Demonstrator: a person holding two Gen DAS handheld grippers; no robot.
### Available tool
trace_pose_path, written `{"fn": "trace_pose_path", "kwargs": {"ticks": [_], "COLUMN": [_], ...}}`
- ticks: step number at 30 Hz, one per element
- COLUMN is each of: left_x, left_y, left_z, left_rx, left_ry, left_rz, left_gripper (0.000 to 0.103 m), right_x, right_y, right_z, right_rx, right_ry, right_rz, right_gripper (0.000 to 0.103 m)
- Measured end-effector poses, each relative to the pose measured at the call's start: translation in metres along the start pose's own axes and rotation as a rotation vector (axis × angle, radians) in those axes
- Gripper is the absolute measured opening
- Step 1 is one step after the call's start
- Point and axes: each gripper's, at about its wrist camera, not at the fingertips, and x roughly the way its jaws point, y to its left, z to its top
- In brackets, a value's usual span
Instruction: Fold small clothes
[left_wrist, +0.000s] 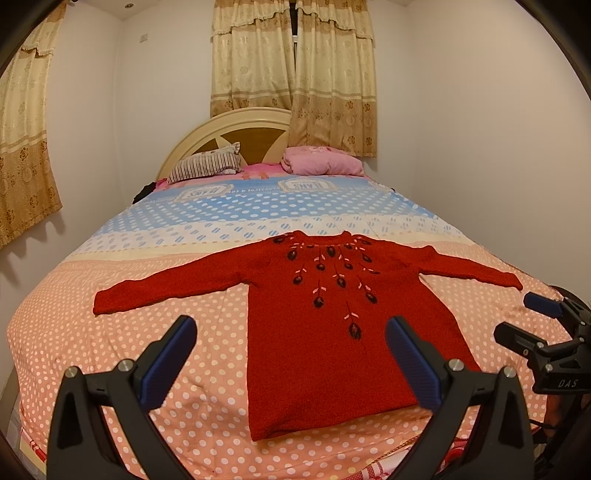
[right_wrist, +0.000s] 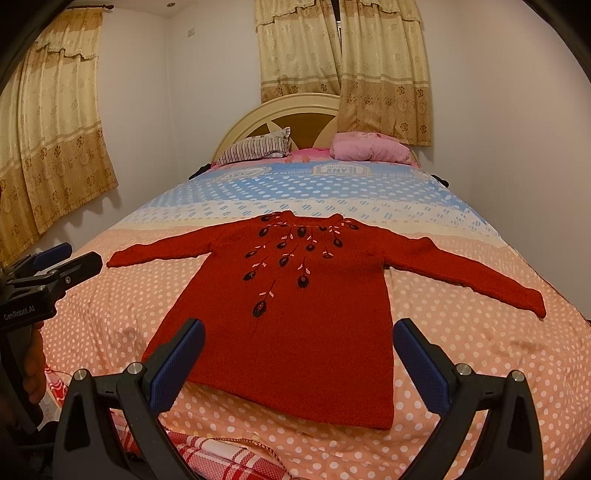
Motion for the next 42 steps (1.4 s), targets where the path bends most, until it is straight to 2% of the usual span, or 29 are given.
{"fn": "trace_pose_path", "kwargs": {"ticks": [13,19,25,32,36,39,42], "left_x": [0.009,0.023,0.05,0.088,0.114,0.135,0.151], "left_y": [0.004,0.004,-0.001,-0.007,-0.007,-0.008,-0.006], "left_z": [-0.006,-0.006,-0.006,-0.001,-0.001,-0.002,-0.004], "left_rx": [-0.019,-0.023,0.008,0.005,-0.001,-0.001,0.016], "left_ry": [-0.01,-0.017,0.014,0.055,0.131,0.159,0.198], "left_rz": [-0.018,-0.021,-0.009,-0.03,-0.034,-0.028,-0.017], "left_gripper": [0.103,0.103,0.103,0.103,0.103,0.103,0.103], "right_x": [0.005,0.018,0.039,0.074,0.098,0.115,0.121], "right_y": [-0.002,-0.014,-0.039,-0.106,-0.163,-0.203,-0.241], "right_z": [-0.001,-0.003,-0.005,-0.01,-0.017,-0.024,-0.026], "right_rx": [-0.002,0.009,0.017,0.17,0.316,0.421,0.504], "right_ry": [0.01,0.034,0.057,0.144,0.21,0.246,0.241], "right_rz": [-0.012,-0.044,-0.081,-0.092,-0.123,-0.14,-0.18], "right_gripper": [0.102,0.102,0.102,0.102,0.102,0.102,0.102]}}
